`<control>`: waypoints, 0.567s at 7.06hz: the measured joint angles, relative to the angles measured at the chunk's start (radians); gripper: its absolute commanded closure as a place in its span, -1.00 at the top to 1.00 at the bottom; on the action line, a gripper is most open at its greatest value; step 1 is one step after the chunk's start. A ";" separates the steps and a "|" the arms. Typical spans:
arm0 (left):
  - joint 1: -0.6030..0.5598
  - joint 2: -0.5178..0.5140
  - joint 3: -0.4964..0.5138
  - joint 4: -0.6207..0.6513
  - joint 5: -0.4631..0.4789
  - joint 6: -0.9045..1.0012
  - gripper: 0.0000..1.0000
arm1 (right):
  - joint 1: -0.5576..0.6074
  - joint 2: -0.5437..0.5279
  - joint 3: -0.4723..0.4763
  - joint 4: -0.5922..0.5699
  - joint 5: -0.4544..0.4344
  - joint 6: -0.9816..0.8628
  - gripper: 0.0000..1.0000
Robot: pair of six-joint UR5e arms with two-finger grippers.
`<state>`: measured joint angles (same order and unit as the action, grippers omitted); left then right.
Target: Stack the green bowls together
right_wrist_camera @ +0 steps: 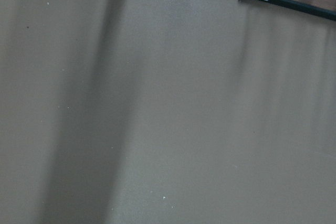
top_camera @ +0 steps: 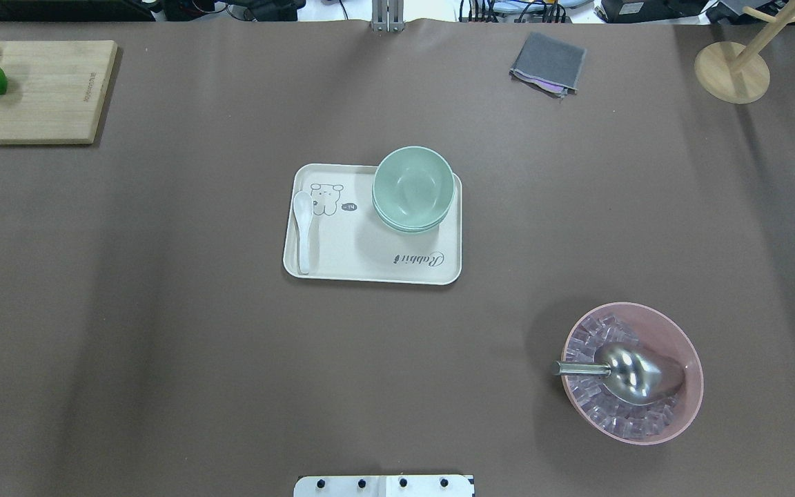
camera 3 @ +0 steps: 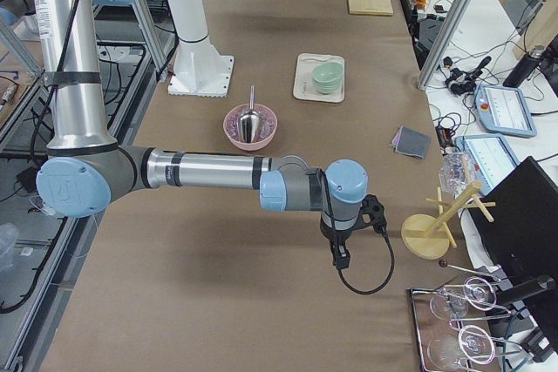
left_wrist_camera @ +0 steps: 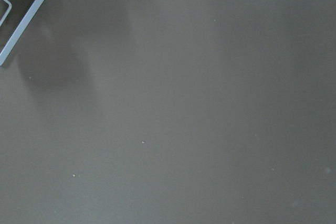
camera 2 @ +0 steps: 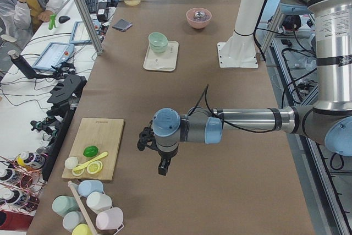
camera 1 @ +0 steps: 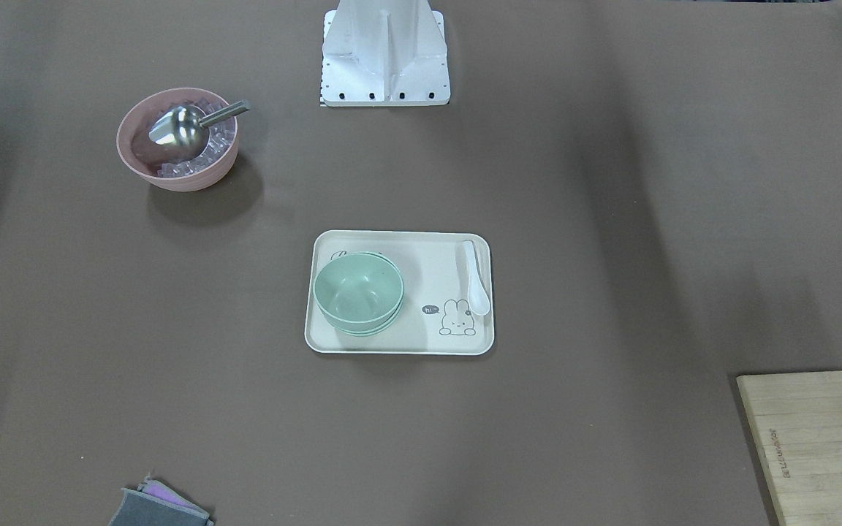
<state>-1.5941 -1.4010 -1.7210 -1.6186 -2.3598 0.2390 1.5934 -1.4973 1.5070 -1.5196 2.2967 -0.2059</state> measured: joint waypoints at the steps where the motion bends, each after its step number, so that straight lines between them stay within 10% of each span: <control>1: 0.000 0.000 -0.004 0.000 -0.001 0.000 0.96 | -0.002 0.002 0.000 0.000 -0.001 0.002 1.00; 4: 0.000 0.005 -0.013 -0.001 -0.002 0.002 0.96 | -0.004 0.005 0.003 0.002 -0.001 0.004 1.00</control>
<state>-1.5943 -1.3961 -1.7341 -1.6198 -2.3623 0.2406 1.5893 -1.4926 1.5101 -1.5181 2.2955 -0.2021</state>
